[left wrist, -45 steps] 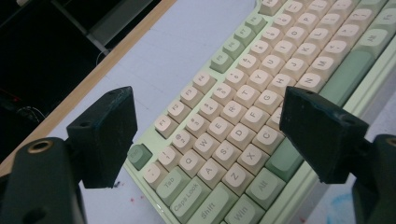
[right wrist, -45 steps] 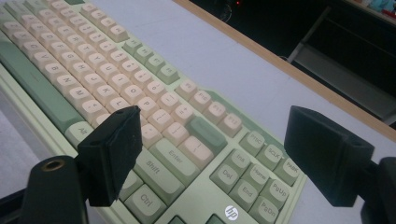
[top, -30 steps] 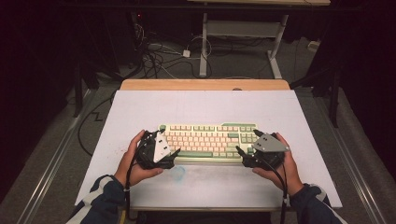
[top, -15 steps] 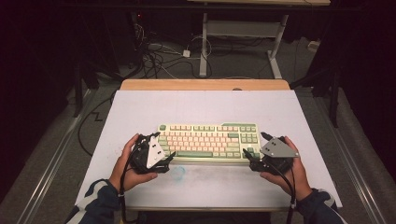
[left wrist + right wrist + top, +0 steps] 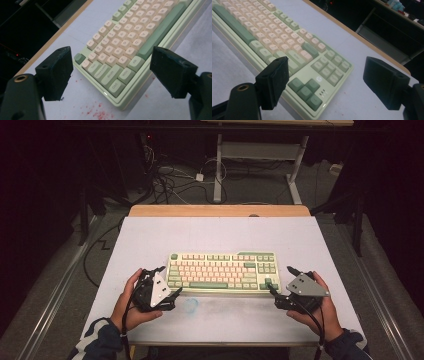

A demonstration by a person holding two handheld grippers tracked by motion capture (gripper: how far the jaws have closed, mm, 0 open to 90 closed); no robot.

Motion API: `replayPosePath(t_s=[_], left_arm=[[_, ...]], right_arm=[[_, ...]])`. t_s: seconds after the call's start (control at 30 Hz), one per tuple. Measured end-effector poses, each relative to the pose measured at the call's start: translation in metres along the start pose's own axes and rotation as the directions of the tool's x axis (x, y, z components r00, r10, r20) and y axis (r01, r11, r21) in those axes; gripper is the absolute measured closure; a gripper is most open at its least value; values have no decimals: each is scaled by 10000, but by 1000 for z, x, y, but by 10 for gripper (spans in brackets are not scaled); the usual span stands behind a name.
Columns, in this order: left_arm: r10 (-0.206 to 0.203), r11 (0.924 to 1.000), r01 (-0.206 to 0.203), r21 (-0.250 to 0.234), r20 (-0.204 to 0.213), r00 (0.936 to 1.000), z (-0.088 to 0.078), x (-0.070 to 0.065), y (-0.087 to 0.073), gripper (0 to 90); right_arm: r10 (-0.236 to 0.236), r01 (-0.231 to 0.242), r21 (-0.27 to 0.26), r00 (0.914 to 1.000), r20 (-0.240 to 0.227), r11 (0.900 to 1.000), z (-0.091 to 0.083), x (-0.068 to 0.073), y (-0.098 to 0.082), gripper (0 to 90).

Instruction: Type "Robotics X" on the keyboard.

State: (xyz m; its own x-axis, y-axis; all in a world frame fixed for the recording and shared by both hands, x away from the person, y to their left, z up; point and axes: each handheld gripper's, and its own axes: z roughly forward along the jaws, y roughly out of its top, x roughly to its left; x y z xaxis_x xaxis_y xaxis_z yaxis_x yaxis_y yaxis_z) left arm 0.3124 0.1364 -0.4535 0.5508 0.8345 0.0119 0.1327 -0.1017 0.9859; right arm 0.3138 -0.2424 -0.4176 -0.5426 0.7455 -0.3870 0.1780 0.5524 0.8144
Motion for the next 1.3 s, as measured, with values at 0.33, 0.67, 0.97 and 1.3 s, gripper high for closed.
replayPosePath(t_s=[0.33, 0.67, 0.97, 1.3], left_arm=[[-29, 9996, 35, 271, -228, 9997, -8, 10, -13, 174], [-240, 9987, 264, 447, -531, 9983, -19, 26, -23, 174], [-366, 9960, 436, 786, -878, 9955, -27, 31, -37, 168], [-586, 9938, 670, 886, -945, 9938, -29, 31, -41, 168]], right_arm=[[83, -88, 186, 9996, 261, 9998, -6, -7, -19, 215], [449, -471, 361, 9973, 580, 9982, -13, -17, -39, 216], [927, -959, 424, 9931, 713, 9945, -17, -21, -58, 215], [1197, -1228, 411, 9902, 723, 9916, -20, -17, -70, 216]])
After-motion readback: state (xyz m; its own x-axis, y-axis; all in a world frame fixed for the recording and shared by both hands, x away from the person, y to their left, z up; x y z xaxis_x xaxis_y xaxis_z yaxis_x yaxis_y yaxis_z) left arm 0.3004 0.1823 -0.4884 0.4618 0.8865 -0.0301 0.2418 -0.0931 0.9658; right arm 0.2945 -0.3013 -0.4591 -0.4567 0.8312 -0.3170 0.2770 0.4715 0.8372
